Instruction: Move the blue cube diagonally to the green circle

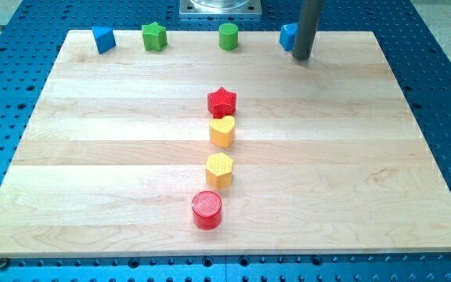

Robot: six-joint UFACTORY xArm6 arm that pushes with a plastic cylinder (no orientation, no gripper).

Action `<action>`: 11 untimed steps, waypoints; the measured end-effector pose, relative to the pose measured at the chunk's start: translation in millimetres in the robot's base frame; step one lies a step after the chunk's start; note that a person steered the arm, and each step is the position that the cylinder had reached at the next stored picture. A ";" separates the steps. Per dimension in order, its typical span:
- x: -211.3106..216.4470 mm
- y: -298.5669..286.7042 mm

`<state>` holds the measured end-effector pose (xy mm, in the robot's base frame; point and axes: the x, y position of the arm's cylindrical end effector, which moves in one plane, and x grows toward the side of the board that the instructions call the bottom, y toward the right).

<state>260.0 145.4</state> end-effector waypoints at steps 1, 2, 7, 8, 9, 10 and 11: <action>0.1 -0.3; 0.1 15.2; -54.7 -1.5; -5.5 -61.2; 40.7 -100.2; 28.0 -51.8; -9.1 -47.1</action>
